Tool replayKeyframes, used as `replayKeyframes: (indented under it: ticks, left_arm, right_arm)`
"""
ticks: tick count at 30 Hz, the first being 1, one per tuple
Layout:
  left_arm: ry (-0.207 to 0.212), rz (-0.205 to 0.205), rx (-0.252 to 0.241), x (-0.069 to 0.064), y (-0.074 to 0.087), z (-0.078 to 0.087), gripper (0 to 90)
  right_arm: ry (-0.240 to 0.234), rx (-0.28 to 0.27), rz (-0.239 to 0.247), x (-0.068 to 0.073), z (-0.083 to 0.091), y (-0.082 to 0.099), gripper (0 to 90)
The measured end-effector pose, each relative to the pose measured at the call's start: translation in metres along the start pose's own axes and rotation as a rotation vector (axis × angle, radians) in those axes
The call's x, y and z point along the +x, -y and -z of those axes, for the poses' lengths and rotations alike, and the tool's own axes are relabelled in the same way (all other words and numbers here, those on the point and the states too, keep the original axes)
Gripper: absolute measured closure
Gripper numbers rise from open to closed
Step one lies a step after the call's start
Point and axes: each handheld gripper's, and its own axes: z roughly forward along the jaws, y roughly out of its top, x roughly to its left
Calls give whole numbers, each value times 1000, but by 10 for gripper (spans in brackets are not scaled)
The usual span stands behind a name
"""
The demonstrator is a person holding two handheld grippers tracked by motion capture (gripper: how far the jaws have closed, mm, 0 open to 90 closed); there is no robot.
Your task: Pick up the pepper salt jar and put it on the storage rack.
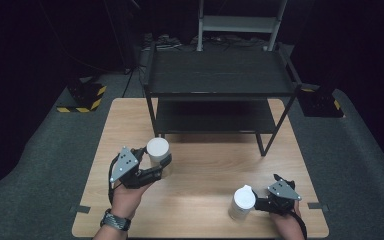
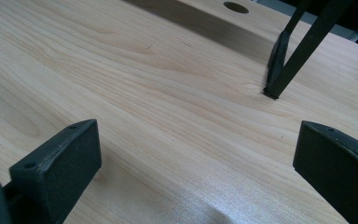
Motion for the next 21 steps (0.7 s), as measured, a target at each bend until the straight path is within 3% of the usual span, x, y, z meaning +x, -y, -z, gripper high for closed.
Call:
replayKeyframes:
  ticks: [8,21]
  left_arm:
    - [4,-25,-10,5,-38,-9,340]
    - [13,-45,-44,7,-87,-24,340]
  right_arm:
    - [0,-1,-2,0,0,0,0]
    - [-2,-2,-4,-1,0,0,0]
